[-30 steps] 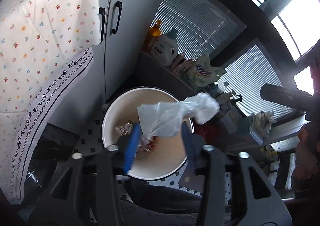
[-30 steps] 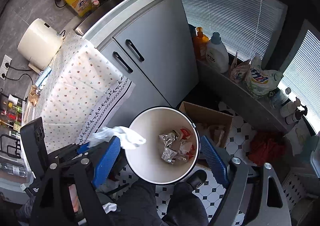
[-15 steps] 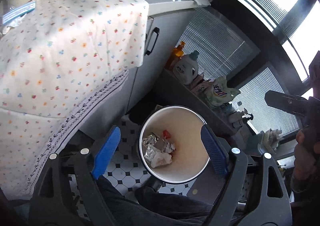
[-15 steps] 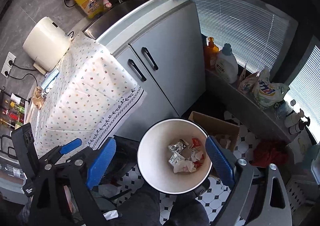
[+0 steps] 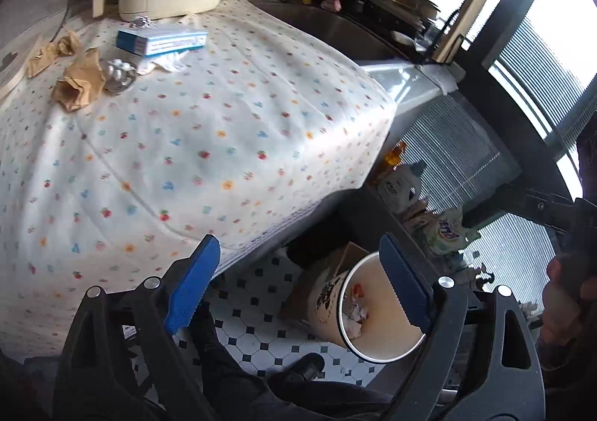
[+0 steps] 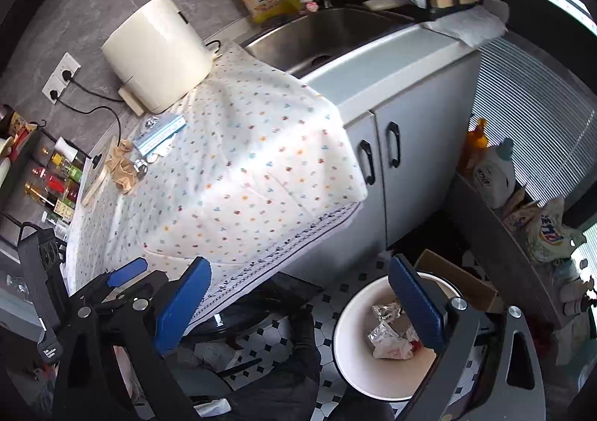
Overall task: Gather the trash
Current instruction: 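Move both tools back up to the trash on the cloth, then grasp the brown paper scrap with the left tool while the right tool grasps the blue-white medicine box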
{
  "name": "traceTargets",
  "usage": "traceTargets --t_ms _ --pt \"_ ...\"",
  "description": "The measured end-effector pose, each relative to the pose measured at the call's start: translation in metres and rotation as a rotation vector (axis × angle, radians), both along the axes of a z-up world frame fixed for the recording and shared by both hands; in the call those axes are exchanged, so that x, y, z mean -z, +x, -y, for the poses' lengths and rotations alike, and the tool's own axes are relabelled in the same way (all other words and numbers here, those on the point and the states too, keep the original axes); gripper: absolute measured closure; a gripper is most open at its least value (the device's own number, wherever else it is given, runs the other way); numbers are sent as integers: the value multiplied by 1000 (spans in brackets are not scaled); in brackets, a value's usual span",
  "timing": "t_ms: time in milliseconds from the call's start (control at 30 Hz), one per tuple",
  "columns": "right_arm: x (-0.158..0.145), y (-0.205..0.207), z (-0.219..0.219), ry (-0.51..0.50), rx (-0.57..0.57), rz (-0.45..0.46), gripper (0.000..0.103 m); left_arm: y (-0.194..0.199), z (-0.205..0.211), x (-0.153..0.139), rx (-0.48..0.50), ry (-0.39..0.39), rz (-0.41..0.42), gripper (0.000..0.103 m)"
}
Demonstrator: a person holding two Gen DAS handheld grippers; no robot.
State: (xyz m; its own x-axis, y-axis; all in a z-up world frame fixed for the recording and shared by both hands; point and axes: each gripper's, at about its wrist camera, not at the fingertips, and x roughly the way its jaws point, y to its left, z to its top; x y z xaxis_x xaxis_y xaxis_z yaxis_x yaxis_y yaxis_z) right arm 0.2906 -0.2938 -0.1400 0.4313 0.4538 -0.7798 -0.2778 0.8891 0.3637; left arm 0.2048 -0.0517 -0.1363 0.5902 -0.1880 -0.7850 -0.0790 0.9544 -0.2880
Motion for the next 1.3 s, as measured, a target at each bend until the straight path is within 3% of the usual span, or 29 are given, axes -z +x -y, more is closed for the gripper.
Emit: traceTargets --t_ms 400,700,933,1300 --pt "-34 26 -113 -1 -141 62 8 2 -112 -31 -191 6 95 11" --pt "-43 43 -182 -6 -177 84 8 16 -174 -37 -234 21 124 11" --pt "-43 57 -216 -16 -157 93 8 38 -209 -31 -215 0 134 11" --pt "-27 65 -239 -38 -55 71 8 93 -228 3 -83 -22 90 11"
